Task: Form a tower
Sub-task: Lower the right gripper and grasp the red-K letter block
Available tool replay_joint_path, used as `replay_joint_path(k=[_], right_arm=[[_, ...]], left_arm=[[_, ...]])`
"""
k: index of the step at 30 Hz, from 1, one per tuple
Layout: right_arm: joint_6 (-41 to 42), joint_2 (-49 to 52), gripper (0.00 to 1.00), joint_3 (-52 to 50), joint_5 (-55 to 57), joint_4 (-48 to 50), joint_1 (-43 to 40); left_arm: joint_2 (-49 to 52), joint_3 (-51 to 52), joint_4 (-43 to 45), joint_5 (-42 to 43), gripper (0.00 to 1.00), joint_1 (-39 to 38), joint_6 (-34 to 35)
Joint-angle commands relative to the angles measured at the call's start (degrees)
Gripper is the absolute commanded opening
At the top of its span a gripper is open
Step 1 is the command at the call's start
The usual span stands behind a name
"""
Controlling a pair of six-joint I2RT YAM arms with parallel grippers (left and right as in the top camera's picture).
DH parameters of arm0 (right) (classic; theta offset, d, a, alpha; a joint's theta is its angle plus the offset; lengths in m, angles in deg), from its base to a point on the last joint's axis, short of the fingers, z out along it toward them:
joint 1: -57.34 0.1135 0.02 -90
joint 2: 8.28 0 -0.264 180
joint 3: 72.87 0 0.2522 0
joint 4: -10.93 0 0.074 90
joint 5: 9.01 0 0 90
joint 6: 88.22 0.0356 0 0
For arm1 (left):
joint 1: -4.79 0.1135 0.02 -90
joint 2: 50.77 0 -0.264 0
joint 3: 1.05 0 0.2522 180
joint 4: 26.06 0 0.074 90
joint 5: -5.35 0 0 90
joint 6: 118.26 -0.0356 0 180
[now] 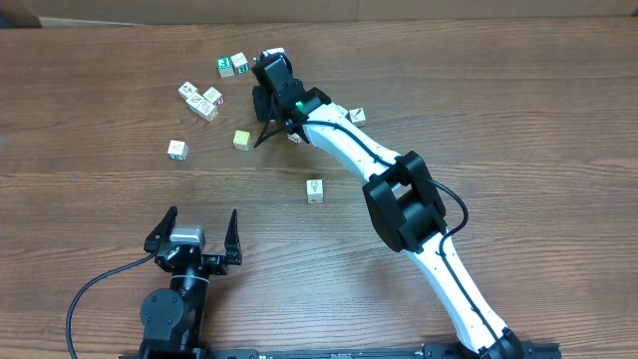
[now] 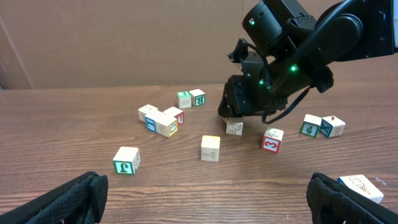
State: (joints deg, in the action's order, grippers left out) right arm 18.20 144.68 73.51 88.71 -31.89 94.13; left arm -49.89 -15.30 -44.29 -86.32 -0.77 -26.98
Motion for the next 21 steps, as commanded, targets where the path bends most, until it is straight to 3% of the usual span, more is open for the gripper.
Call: replay_joint_path(k=[1, 13, 21], right_arm=[[-0.13, 0.61, 0.47, -0.24, 0.37, 0.72, -0.22], [0.44, 0.37, 0.26, -0.11, 0.39, 0.42, -0.33], [0.44, -4.44, 0.25, 1.36, 0.39, -2.25, -2.49]], left_arm=[[-0.63, 0.2, 0.13, 0.68, 1.0, 0.39, -0.9], [-0.63, 0.22, 0.13, 0.68, 0.99, 0.39, -0.9], [-0.63, 0.2, 0.13, 0.68, 1.0, 0.39, -0.9]])
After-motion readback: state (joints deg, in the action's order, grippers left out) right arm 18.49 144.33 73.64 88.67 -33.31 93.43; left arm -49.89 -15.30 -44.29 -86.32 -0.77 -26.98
